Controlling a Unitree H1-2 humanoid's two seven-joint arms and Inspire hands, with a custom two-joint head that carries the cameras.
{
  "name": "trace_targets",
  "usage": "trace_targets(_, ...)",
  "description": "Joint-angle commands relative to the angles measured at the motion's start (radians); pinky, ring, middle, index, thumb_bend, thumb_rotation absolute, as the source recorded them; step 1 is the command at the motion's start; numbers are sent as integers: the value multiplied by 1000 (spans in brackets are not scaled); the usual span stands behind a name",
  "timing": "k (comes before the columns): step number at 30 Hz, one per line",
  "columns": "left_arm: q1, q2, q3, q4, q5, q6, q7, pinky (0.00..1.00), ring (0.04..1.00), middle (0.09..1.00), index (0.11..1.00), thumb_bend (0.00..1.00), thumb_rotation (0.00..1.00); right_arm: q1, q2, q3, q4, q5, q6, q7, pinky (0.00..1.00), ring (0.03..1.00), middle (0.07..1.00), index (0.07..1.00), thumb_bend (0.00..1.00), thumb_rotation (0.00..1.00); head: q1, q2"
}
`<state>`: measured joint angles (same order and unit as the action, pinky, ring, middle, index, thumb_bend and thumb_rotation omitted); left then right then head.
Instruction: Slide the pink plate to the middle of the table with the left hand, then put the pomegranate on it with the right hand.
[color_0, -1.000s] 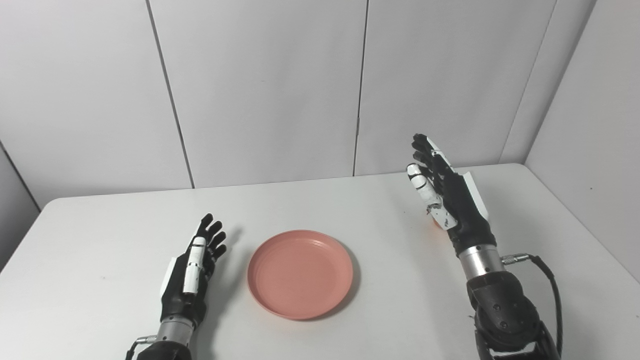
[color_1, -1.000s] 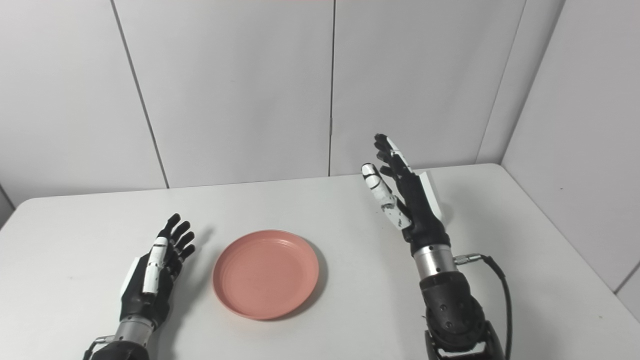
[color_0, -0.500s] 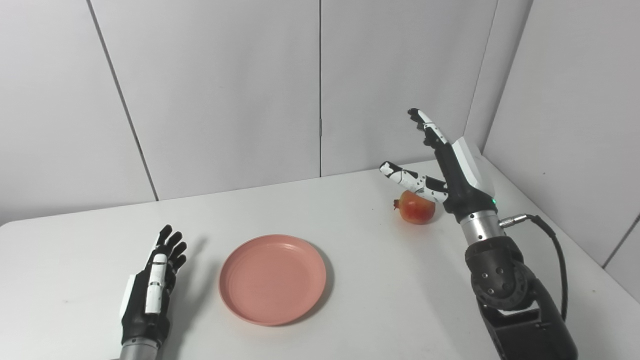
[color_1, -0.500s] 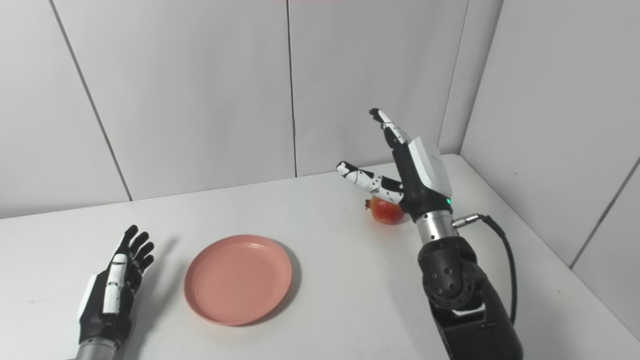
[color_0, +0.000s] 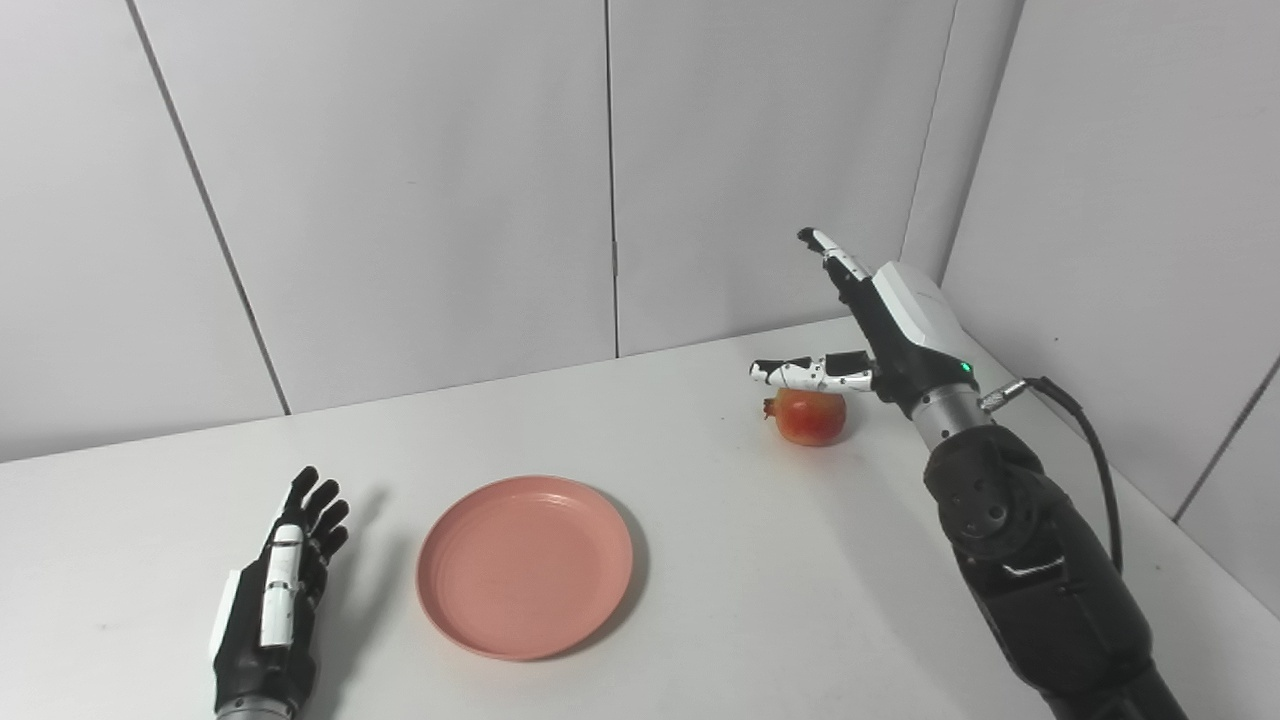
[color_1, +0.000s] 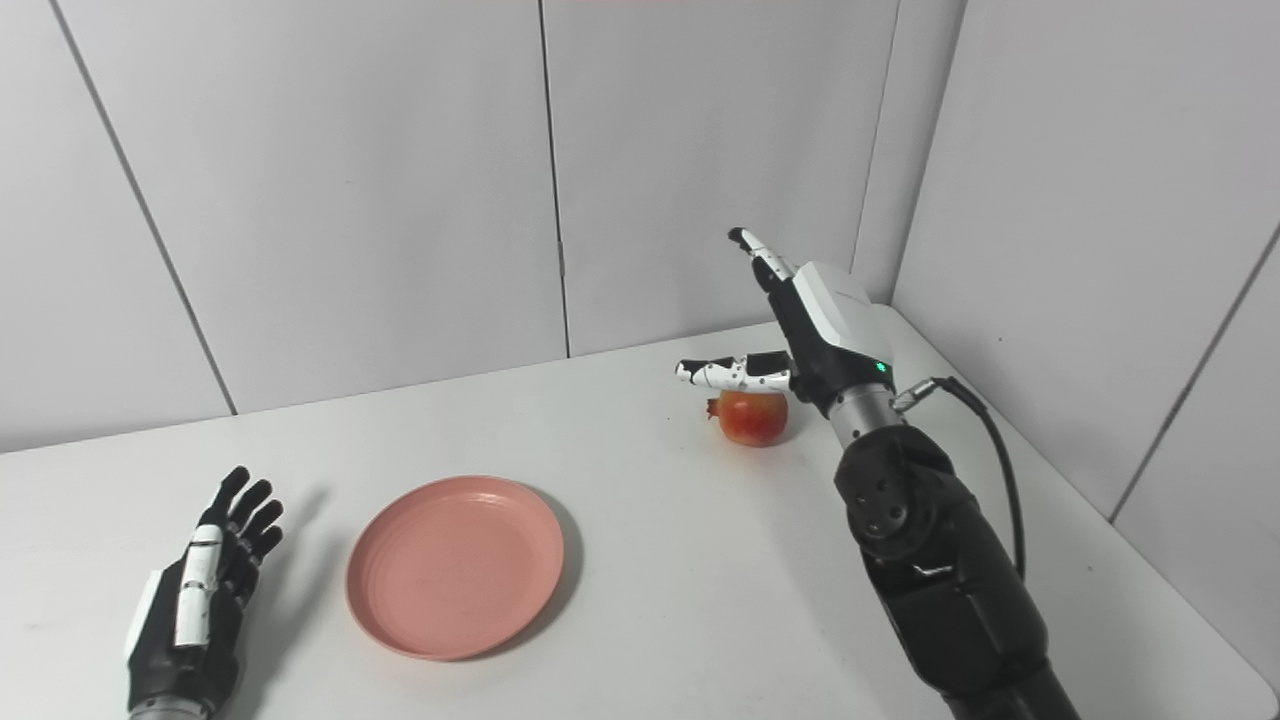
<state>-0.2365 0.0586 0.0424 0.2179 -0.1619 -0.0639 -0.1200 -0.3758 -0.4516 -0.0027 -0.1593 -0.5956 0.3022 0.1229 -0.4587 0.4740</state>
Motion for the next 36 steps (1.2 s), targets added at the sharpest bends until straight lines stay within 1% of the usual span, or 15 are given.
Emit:
trace_targets(1,-14,11,5,-25,-8,-9,-10,934,918,929,916,341,1000,-46,-30,-5,-4,-20,20,-1,752,864,915,923,916,384,0,1)
trace_targets(3,-15,11,6,-23,-7,-10,-10,932,915,929,917,342,1000,-47,-39,1,21,-31,20,3,745,859,913,921,923,377,0,2)
trace_targets(8,-16,13,8,-23,-9,-8,-12,934,910,925,914,339,1000,-54,-54,18,65,-53,27,20,737,859,926,936,943,413,-2,10)
trace_targets(13,-12,12,12,-40,-15,16,-10,942,916,925,913,348,1000,-75,-76,45,114,-65,43,57,740,861,931,942,965,458,-6,15)
trace_targets(18,-13,18,10,-38,-15,7,-21,951,918,931,919,363,1000,-104,-100,71,156,-64,64,111,754,870,932,944,999,479,-6,21)
trace_targets(25,-12,18,11,-50,-13,19,-15,941,915,926,915,382,1000,-137,-114,87,227,-37,51,138,776,879,929,936,1000,422,-5,29)
trace_targets(26,-12,19,12,-53,-15,23,-16,940,915,926,915,384,1000,-145,-115,90,245,-35,48,140,783,883,931,936,1000,421,-3,35)
trace_targets(31,-9,21,17,-67,-38,47,-32,944,919,931,921,395,1000,-174,-118,105,314,-29,43,137,789,885,932,931,1000,438,-1,39)
trace_targets(36,-6,20,19,-80,-44,60,-32,936,913,926,915,394,1000,-199,-122,115,377,-12,33,136,789,888,935,931,1000,425,-1,46)
